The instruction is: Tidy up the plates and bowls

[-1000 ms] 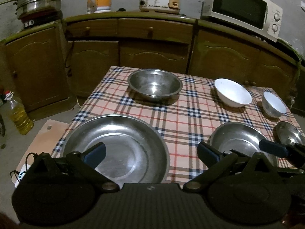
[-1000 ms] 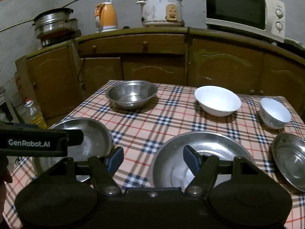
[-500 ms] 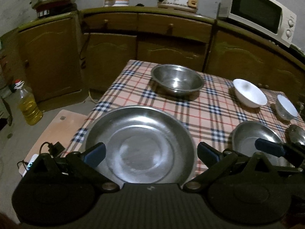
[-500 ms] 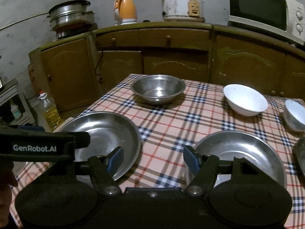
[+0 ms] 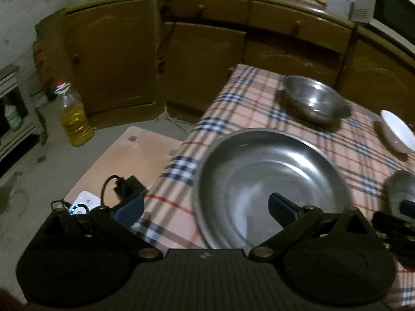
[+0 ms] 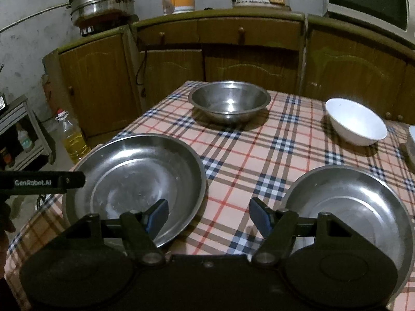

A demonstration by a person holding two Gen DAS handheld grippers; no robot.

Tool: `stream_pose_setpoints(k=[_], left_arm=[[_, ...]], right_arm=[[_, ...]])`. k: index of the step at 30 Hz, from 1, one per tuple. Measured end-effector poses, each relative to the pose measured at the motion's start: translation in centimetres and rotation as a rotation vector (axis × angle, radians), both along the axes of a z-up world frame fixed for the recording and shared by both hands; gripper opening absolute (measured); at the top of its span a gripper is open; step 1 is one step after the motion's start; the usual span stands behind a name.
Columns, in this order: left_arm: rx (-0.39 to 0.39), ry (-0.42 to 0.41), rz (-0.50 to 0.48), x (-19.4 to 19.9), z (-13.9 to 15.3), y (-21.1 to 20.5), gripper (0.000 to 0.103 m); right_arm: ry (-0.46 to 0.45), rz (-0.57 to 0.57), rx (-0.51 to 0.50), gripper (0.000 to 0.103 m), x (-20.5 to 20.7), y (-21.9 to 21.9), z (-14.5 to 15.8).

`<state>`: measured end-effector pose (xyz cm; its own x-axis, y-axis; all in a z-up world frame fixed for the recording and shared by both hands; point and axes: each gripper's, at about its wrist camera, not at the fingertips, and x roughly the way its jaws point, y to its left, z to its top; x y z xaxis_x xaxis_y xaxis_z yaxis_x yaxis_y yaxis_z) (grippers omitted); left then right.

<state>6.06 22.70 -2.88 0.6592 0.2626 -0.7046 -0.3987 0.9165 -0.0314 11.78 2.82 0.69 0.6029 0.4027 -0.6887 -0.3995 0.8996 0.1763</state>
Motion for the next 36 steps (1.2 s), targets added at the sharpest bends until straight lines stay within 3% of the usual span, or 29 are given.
stream_pose_setpoints(k=[13, 20, 22, 24, 25, 29, 31, 32, 33, 36], left_arm=[[-0.018, -0.002, 0.016, 1.5, -2.0, 2.7, 0.102], [-0.018, -0.022, -0.031, 2.1, -2.7, 2.7, 0.084], [-0.006, -0.021, -0.045, 2.3, -2.9, 2.5, 0.076], [0.030, -0.027, -0.047, 2.4, -3.1, 2.3, 0.062], [0.042, -0.029, -0.050, 2.4, -3.1, 2.2, 0.061], [0.035, -0.054, -0.080, 2.4, -3.1, 2.3, 0.043], [0.026, -0.060, -0.100, 2.4, -3.0, 2.2, 0.034], [0.015, -0.062, -0.116, 2.4, -3.0, 2.0, 0.024], [0.009, -0.065, -0.124, 2.5, -3.0, 1.9, 0.024], [-0.001, -0.070, -0.132, 2.3, -3.1, 1.8, 0.022]], right_arm=[[0.042, 0.033, -0.032, 0.082, 2.2, 2.4, -2.3], [0.077, 0.033, -0.041, 0.082, 3.3, 3.3, -3.6], [0.088, 0.029, -0.047, 0.082, 3.6, 3.5, -4.1], [0.096, 0.022, -0.053, 0.082, 3.8, 3.6, -4.4], [0.102, 0.020, -0.045, 0.082, 4.0, 3.6, -4.7], [0.112, 0.022, -0.024, 0.081, 4.2, 3.9, -5.1], [0.102, 0.025, -0.022, 0.064, 4.2, 4.1, -5.1], [0.095, 0.025, -0.022, 0.045, 4.2, 4.2, -5.0], [0.096, 0.031, -0.011, 0.034, 4.2, 4.3, -4.9], [0.097, 0.021, -0.015, 0.034, 4.0, 4.4, -4.7]])
